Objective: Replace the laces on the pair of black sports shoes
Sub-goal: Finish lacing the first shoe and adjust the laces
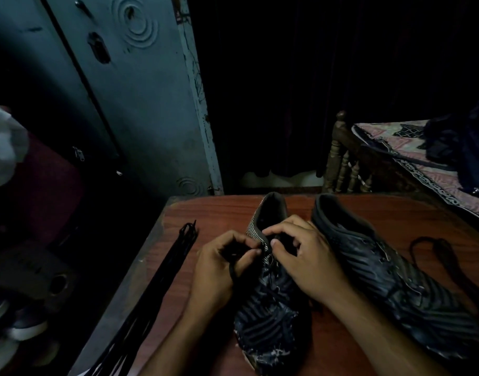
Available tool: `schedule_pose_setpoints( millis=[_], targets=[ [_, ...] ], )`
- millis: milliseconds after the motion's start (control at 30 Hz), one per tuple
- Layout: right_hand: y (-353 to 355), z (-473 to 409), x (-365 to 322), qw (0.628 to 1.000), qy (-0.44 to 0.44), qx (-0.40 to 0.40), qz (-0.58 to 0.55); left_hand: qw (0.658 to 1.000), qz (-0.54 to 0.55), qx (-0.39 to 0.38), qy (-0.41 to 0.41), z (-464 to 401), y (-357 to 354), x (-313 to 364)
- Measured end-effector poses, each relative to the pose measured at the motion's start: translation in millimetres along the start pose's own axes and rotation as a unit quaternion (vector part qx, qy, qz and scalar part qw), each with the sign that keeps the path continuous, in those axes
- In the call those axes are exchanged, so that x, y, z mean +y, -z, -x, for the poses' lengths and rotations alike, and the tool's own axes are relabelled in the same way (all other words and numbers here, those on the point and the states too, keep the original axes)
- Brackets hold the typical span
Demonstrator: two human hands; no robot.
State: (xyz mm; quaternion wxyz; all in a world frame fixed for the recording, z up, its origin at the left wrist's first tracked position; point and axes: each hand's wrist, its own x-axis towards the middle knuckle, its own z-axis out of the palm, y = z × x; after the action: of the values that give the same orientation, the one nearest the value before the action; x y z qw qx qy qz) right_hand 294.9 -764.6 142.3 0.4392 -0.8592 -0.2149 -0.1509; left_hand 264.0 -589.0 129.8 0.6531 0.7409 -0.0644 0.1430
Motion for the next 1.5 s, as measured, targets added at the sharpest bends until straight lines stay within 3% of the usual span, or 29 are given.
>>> schedule_pose_setpoints(
  millis=[333, 533, 733, 900, 1067, 1300, 1500],
  targets=[
    [2.4, 0.1, -6.3, 1.000, -0.012, 0.004, -0.019, 0.986, -0.139, 0.015, -0.089, 4.8, -4.9, 10.4],
    [2.2, -0.4, -7.3, 1.000, -0.013, 0.004, -0.004, 0.978, -0.162, 0.001, -0.131, 1.8, -1.5, 8.2],
    [3.8, 0.2, -9.5, 1.000, -0.014, -0.011, -0.021, 0.981, -0.154, 0.008, -0.120, -2.6, 1.0, 2.4],
    [0.0, 2.2, -8.0, 0.999, -0.010, -0.009, 0.042, 0.972, -0.198, -0.051, -0.115, -5.6, 2.7, -0.9],
    [3.1, 2.5, -11.4, 0.999, -0.010, 0.009, 0.033, 0.962, -0.239, -0.062, -0.114, -8.9, 3.7, -1.0],
    [1.7, 0.1, -5.7, 0.998, 0.000, -0.022, 0.067, 0.986, -0.126, -0.107, -0.034, -10.2, 9.4, -0.8],
    [4.7, 0.7, -5.1, 0.996, 0.002, -0.058, 0.073, 0.990, -0.072, -0.117, -0.019, -9.2, 12.3, 0.7]
  ],
)
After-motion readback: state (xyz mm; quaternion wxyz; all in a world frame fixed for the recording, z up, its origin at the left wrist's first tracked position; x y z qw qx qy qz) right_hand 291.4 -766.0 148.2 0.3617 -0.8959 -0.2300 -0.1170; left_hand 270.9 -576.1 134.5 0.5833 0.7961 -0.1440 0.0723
